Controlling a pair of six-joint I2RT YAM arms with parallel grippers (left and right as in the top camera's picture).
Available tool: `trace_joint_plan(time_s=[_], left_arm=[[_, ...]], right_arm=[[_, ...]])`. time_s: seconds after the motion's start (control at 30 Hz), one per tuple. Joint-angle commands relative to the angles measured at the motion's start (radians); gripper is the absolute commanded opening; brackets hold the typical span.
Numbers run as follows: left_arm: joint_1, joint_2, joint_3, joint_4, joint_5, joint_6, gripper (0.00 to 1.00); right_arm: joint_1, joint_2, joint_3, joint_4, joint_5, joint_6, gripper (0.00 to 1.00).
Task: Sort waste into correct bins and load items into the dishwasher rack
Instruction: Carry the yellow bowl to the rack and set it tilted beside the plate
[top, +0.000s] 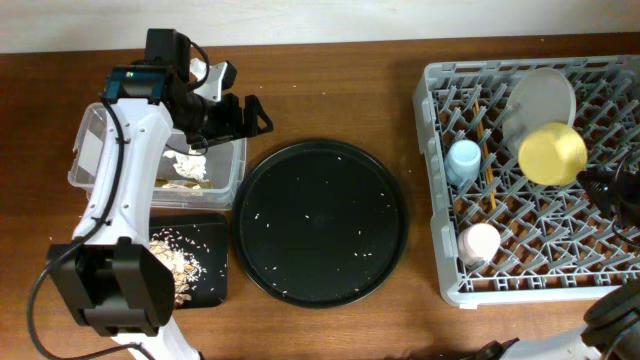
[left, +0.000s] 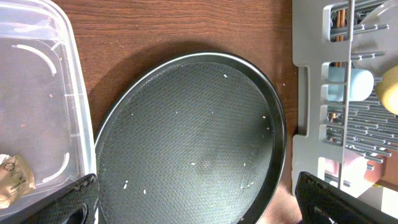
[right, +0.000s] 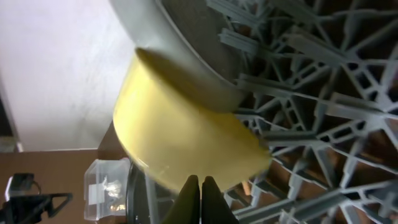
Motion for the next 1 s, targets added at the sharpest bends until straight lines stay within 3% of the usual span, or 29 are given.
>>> trace_joint_plan(time_s=[0.0,0.3,0.5,0.6,0.9,0.97], left_arm=[[0.006,-0.016,0.01,-0.001,-0.001,-0.005,1.0],[0.006,-0.016,0.01,-0.001,-0.001,-0.005,1.0],[0.006,-0.016,0.01,-0.001,-0.001,-0.005,1.0],[0.006,-0.016,0.01,-0.001,-0.001,-0.006,1.0],[0.006,-0.016,0.01,-0.001,-0.001,-0.005,1.0],[0.006,-0.016,0.01,-0.001,-0.001,-0.005,1.0]], right_arm=[[-0.003,0.006,0.008,-0.002,0.028,0.019,0.04],[-0.016,0.006,0.018,0.075,-0.077,0.106,0.05],[-0.023,0.006,0.069,0.157,-0.114,0.15,0.3],[-0.023,0.006,0.079,0.185,-0.113,0.15,0.49],[-0.023,-0.003,0.079,0.148,-0.113,0.15,0.5],[-0.023,-0.016,0.08,0.147,-0.141,0.15,0.63]])
